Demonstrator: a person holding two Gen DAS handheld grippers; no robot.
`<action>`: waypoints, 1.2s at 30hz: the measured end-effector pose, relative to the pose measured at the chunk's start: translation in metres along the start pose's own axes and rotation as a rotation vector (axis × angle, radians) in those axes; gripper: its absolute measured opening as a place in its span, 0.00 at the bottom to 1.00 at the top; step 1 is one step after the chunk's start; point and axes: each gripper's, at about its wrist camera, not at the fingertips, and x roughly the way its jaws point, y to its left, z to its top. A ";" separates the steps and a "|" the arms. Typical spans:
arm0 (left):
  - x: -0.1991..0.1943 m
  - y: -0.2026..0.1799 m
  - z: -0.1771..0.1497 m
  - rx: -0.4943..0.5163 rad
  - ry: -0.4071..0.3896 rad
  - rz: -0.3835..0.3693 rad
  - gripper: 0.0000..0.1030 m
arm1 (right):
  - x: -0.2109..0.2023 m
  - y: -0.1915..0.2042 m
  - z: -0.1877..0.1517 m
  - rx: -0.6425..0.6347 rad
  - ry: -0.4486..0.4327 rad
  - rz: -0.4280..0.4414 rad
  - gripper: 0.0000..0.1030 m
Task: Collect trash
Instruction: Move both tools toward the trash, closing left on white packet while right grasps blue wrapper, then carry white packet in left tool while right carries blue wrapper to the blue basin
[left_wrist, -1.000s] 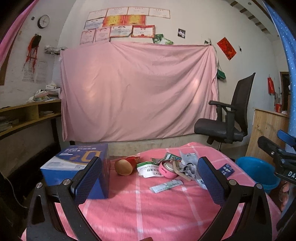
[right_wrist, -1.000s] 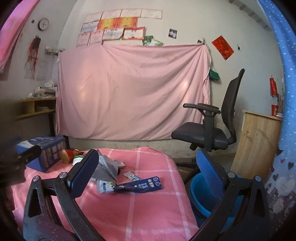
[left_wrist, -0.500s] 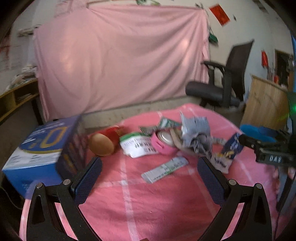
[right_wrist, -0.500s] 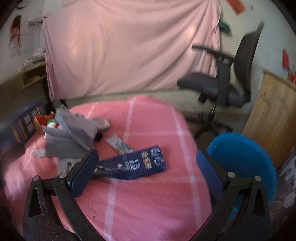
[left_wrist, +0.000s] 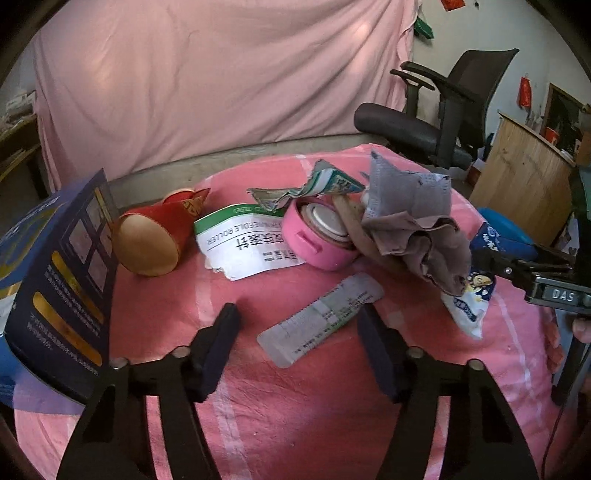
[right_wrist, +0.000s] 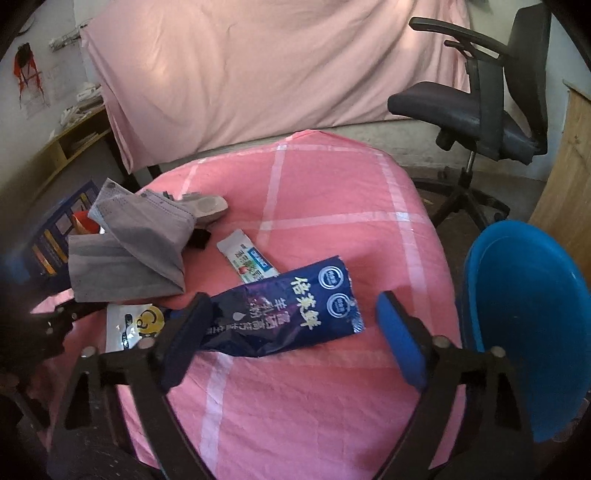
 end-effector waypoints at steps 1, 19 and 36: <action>-0.001 -0.002 0.000 0.010 0.001 -0.008 0.46 | -0.003 -0.001 -0.002 0.000 -0.002 0.006 0.97; -0.031 -0.031 -0.032 -0.061 -0.016 -0.018 0.17 | -0.020 -0.006 -0.023 0.029 -0.023 0.173 0.30; -0.096 -0.023 -0.078 -0.327 -0.151 0.102 0.17 | -0.088 0.023 -0.039 -0.134 -0.296 0.200 0.24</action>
